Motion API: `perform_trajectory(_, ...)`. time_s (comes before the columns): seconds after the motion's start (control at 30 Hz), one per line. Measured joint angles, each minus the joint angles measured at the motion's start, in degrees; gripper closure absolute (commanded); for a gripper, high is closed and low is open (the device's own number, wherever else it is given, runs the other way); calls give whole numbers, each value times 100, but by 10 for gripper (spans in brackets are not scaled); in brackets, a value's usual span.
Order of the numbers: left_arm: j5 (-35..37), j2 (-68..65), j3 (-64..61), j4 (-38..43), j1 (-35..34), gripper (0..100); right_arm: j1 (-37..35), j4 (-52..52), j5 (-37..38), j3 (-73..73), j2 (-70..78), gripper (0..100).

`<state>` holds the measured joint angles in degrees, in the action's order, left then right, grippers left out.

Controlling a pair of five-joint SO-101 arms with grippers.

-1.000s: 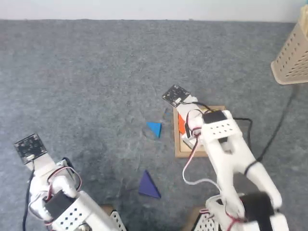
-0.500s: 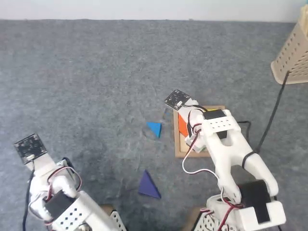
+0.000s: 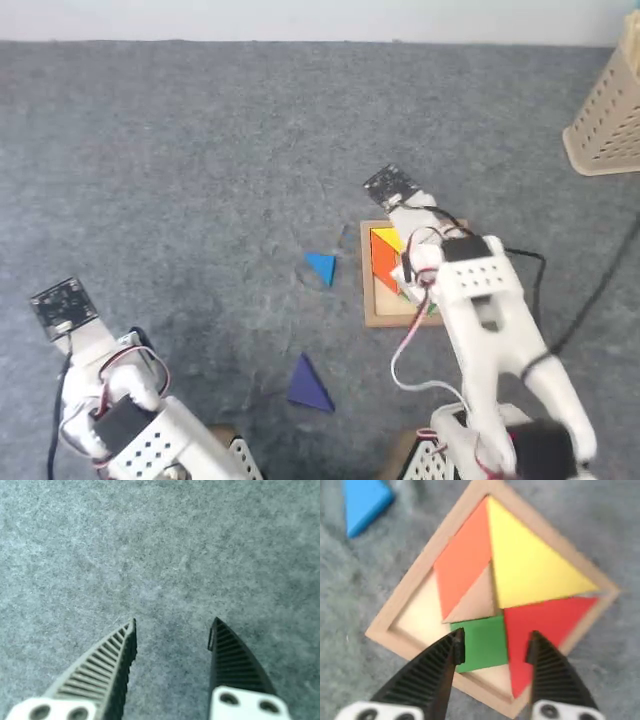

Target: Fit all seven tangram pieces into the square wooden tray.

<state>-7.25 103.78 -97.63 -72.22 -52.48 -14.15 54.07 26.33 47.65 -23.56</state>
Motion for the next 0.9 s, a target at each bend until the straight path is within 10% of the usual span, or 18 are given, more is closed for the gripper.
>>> perform_trajectory(0.9, 0, 0, 0, 0, 0, 775, 35, -1222, 53, 923, 466, 991)
